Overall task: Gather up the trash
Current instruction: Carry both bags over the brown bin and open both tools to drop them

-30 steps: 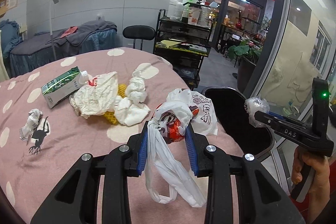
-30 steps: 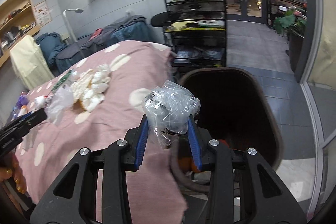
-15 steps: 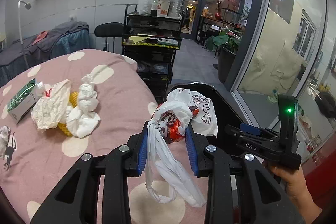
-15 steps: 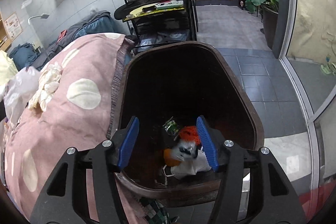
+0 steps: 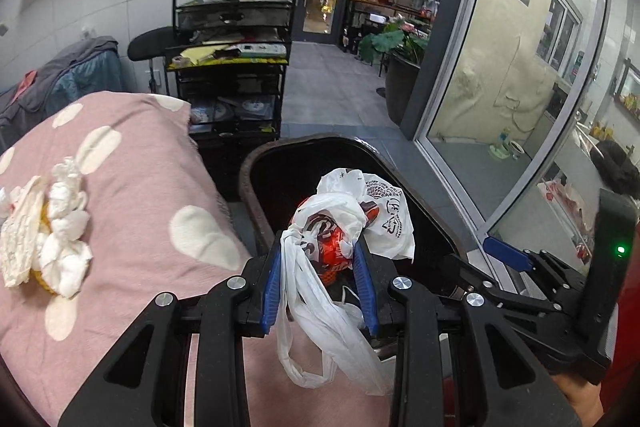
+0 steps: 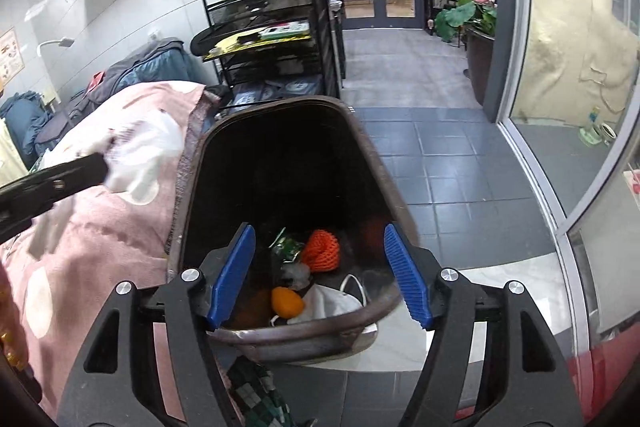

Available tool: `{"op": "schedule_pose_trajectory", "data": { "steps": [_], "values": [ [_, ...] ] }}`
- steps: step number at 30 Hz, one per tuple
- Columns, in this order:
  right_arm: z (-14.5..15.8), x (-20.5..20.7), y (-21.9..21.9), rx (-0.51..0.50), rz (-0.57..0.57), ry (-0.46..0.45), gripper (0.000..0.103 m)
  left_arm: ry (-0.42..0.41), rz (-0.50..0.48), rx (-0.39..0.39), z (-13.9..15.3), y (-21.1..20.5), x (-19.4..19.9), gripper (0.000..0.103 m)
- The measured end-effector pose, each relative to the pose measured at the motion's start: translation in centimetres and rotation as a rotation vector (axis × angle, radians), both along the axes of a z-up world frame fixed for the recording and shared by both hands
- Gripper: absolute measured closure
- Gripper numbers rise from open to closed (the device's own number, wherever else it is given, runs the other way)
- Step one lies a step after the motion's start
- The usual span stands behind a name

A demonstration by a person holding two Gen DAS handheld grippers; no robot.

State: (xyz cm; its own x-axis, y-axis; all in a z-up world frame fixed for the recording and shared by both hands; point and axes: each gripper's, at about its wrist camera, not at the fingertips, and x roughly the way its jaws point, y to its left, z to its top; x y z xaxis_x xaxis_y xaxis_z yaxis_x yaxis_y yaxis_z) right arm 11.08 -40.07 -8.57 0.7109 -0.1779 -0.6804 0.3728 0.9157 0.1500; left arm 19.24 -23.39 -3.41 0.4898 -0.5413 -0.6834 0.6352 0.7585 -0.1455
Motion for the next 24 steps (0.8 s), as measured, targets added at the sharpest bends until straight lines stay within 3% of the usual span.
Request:
{"op": "schedule_pose_trajectory", "data": {
  "steps": [10, 13, 15, 17, 24],
  "values": [
    [0.4, -1.8, -1.9, -0.012, -0.062, 0.001, 0.036, 0.043, -0.046, 0.067, -1.8, -4.2, 0.8, 0.067],
    [0.5, -2.0, -2.4, -0.013, -0.079, 0.0, 0.034, 0.043, -0.058, 0.085, -2.2, -5.1, 0.8, 0.054],
    [0.5, -2.5, -2.7, -0.019, -0.093, 0.001, 0.027, 0.027, -0.054, 0.096, -2.3, -5.5, 0.6, 0.037],
    [0.7, -2.7, -3.0, -0.032, -0.111, -0.002, 0.024, 0.013, -0.051, 0.094, -2.2, -5.6, 0.4, 0.027],
    [0.9, -2.9, -4.2, -0.042, -0.148, 0.002, 0.024, -0.017, -0.04, 0.072, -1.4, -4.9, -0.5, 0.015]
  ]
}}
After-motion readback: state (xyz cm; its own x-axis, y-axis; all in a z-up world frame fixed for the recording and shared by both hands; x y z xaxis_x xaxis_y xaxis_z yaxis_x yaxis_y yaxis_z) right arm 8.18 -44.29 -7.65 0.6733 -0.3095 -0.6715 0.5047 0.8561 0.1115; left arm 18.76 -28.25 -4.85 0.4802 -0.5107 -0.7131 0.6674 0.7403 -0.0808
